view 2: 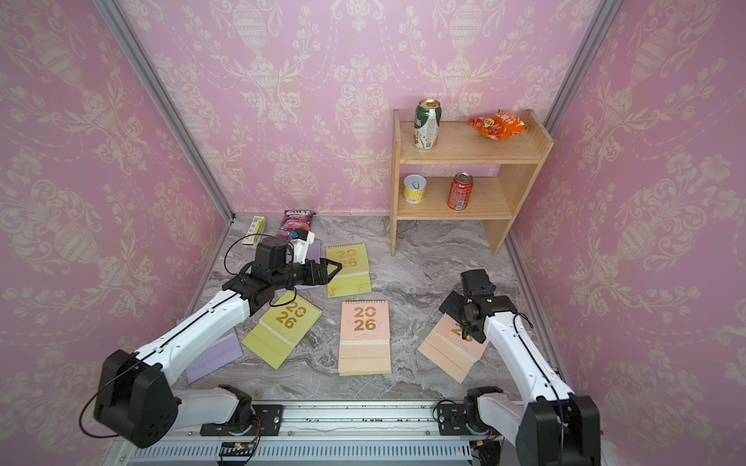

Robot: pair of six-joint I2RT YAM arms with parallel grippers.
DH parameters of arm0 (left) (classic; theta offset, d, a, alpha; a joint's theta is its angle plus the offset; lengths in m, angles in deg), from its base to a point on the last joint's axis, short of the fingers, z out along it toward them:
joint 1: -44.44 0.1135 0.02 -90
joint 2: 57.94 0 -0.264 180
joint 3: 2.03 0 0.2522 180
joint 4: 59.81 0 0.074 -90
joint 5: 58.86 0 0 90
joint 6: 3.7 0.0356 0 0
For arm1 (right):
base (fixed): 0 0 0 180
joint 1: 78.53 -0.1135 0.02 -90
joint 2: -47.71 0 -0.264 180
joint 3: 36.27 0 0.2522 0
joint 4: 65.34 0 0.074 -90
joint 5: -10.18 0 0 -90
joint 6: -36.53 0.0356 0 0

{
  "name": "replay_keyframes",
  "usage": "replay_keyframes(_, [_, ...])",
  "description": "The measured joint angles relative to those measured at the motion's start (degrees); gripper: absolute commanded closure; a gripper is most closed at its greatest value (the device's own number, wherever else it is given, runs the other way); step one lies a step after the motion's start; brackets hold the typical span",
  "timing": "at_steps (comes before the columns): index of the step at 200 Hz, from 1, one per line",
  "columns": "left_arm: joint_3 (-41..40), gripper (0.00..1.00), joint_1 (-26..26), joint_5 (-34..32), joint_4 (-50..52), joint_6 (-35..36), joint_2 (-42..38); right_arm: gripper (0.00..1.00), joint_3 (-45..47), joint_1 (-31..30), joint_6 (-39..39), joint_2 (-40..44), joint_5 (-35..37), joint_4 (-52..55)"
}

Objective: Stack the calendars
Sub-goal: Move the calendar to the center of the board.

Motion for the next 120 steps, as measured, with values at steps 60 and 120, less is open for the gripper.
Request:
replay_keyframes(60, [2.8, 0.03, 0.0, 1.5, 0.6, 1.1, 1.1, 0.00, 1.2, 5.3, 0.9, -4.0, 0.2, 0.0])
replay_keyframes(120, [4.8, 0.02, 0.0, 4.3, 0.3, 1.3, 2.4, 0.00, 9.2, 7.3, 5.9, 0.0, 1.0, 0.1])
